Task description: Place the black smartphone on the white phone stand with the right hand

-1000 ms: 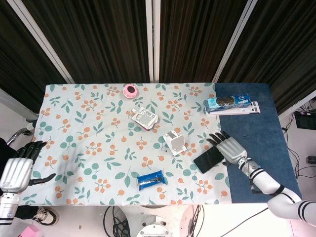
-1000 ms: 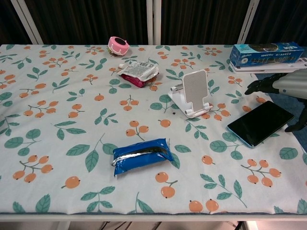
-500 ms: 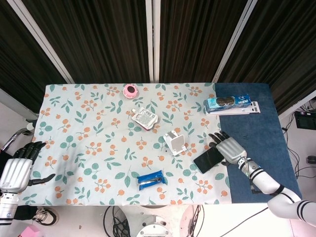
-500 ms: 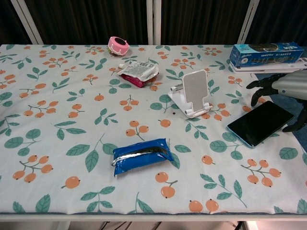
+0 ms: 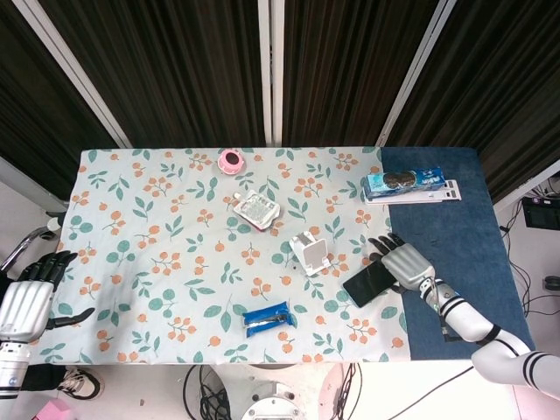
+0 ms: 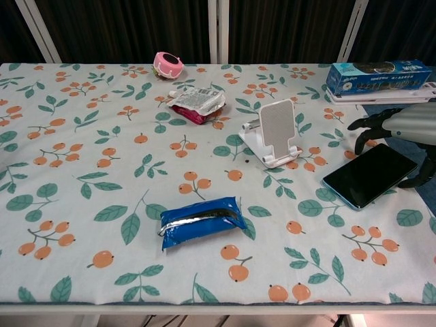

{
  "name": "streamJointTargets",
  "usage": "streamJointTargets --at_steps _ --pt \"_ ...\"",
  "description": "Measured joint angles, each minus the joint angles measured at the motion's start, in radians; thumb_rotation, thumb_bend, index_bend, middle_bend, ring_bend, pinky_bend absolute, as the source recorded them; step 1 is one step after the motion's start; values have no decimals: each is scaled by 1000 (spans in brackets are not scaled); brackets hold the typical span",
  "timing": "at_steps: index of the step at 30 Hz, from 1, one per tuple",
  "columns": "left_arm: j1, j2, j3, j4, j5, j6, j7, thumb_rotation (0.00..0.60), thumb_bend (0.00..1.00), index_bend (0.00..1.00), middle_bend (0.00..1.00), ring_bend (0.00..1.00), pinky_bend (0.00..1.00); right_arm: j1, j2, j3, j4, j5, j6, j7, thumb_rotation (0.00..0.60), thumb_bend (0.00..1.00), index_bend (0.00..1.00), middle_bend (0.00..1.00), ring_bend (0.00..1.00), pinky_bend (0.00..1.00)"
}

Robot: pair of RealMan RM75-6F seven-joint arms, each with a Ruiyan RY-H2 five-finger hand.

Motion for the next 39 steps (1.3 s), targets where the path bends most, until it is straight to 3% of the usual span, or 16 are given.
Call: streamJointTargets --at_steps 6,13,19,27,35,39 --pt "2 -1 1 5 -1 0 -5 423 0 142 134 113 215 -2 -6 -1 2 0 14 8 600 148 459 9 0 0" --pt "4 -2 1 6 -1 3 -10 422 0 143 134 113 215 -8 -6 -4 -2 -24 58 41 600 176 610 157 9 10" --pt "5 -4 2 8 2 4 -12 425 0 143 134 113 215 -13 0 -9 5 -52 98 65 600 191 636 315 190 215" --pt "6 -6 3 12 0 2 -13 424 0 142 134 114 215 -21 0 -11 12 -58 129 58 600 206 647 415 410 276" --pt "7 -4 1 9 3 9 -12 423 0 142 134 113 215 -29 25 3 -11 -82 203 76 600 212 653 461 438 281" --pt "8 -3 0 8 5 14 -12 423 0 143 134 114 215 -36 54 30 -29 -111 304 42 600 203 643 468 437 280"
